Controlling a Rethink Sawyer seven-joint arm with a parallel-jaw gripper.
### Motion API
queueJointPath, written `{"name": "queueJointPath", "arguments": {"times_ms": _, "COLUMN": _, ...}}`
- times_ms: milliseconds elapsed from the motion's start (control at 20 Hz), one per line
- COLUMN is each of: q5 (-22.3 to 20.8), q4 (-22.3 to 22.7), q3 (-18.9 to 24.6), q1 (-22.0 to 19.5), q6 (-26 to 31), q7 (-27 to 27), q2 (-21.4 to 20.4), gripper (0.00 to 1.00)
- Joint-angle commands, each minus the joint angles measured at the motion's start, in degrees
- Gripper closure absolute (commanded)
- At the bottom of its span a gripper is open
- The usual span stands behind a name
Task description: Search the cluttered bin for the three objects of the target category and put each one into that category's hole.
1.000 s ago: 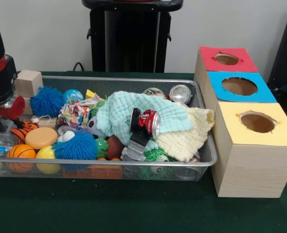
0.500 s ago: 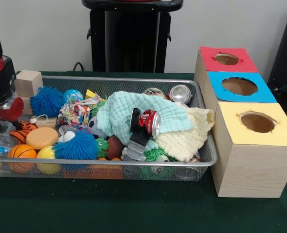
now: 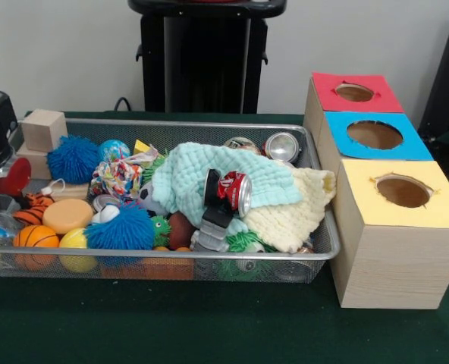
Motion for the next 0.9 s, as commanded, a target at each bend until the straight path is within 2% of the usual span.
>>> {"name": "queueJointPath", "arguments": {"times_ms": 50, "q5": -0.46, "q4": -8.18, "q3": 8.01, "q1": 0.80, "q6": -6.74, "q7": -7.73, "q2": 14.92, "gripper": 0.00}}
{"name": "queueJointPath", "arguments": {"times_ms": 350, "q5": -1.83, "q4": -7.62, "q3": 8.90, "q1": 0.27, "q6": -9.00, "q7": -7.98, "q2": 15.15, "gripper": 0.00}}
{"name": "queueJointPath", "arguments": {"times_ms": 650, "q5": -1.64, "q4": -5.65, "q3": 8.11, "q1": 0.32, "q6": -10.47, "q7": -4.11, "q2": 14.52, "gripper": 0.00}}
{"name": "queueJointPath", "arguments": {"times_ms": 900, "q5": -1.51, "q4": -6.04, "q3": 9.15, "q1": -0.44, "q6": -10.47, "q7": -6.10, "q2": 15.72, "gripper": 0.00}}
